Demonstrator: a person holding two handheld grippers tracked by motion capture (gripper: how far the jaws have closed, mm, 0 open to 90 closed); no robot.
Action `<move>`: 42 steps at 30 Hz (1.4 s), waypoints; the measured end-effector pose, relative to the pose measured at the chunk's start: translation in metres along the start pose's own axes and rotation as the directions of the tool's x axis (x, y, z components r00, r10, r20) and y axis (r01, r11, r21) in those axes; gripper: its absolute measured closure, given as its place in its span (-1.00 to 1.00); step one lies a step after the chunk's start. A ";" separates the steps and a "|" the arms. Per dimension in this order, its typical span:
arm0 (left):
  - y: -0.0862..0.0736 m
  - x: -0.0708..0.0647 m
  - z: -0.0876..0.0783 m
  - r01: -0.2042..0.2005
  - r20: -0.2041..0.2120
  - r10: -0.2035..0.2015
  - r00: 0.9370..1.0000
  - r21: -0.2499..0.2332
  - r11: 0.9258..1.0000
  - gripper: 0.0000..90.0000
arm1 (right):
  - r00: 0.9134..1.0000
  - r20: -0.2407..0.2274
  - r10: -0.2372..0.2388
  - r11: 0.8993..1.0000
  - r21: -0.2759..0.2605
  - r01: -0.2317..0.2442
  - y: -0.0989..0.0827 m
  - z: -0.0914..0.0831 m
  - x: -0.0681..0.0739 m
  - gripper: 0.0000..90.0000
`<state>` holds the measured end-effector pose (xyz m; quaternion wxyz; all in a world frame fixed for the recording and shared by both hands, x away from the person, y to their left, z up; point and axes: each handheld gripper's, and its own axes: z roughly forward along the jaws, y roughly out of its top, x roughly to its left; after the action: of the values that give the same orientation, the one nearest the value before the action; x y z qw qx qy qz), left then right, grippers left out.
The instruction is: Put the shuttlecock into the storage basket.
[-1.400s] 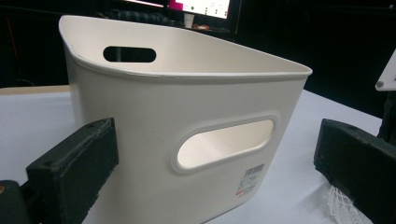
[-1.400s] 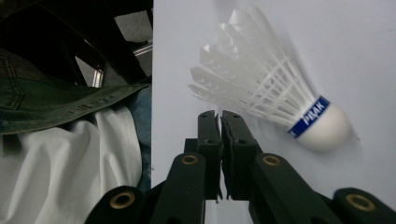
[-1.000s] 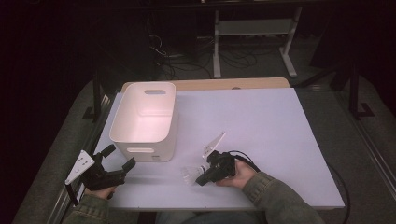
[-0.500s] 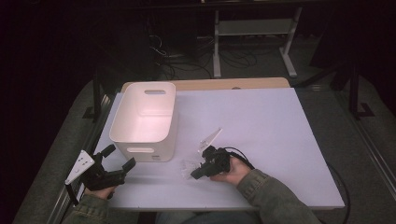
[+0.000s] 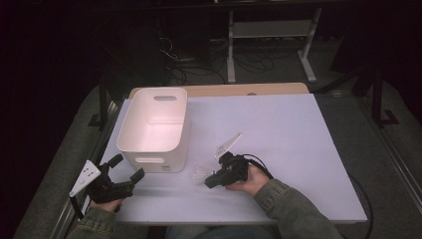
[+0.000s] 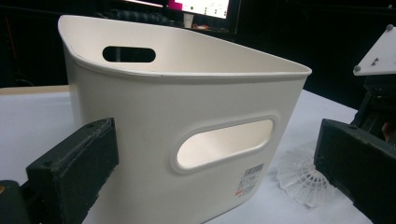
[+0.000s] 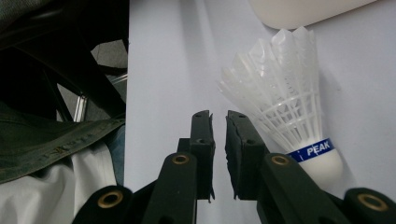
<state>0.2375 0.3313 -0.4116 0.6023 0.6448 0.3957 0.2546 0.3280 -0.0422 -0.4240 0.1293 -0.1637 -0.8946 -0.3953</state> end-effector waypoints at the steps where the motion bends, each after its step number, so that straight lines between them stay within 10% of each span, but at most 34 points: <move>1: 0.000 0.000 0.000 -0.001 0.001 0.001 1.000 -0.001 1.000 -1.00 | 1.000 -0.002 0.004 1.000 -0.002 -0.004 0.000 -0.001 0.000 0.75; 14: 0.000 0.000 0.000 0.000 -0.001 0.000 1.000 -0.001 1.000 -1.00 | 1.000 0.025 -0.012 0.999 -0.031 0.013 0.006 -0.021 0.000 0.30; 27: 0.000 0.000 0.000 0.001 -0.001 -0.001 1.000 0.000 1.000 -1.00 | 0.993 0.117 -0.028 0.999 0.032 0.025 0.017 -0.035 -0.004 -0.71; 42: 0.000 0.000 0.000 0.000 -0.001 0.000 1.000 0.001 1.000 -1.00 | 0.988 0.143 -0.063 0.997 0.049 0.057 0.021 -0.033 -0.023 -1.00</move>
<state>0.2378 0.3314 -0.4115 0.6020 0.6448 0.3962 0.2547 0.3608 -0.0576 -0.3966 0.0557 -0.1621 -0.9147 -0.3661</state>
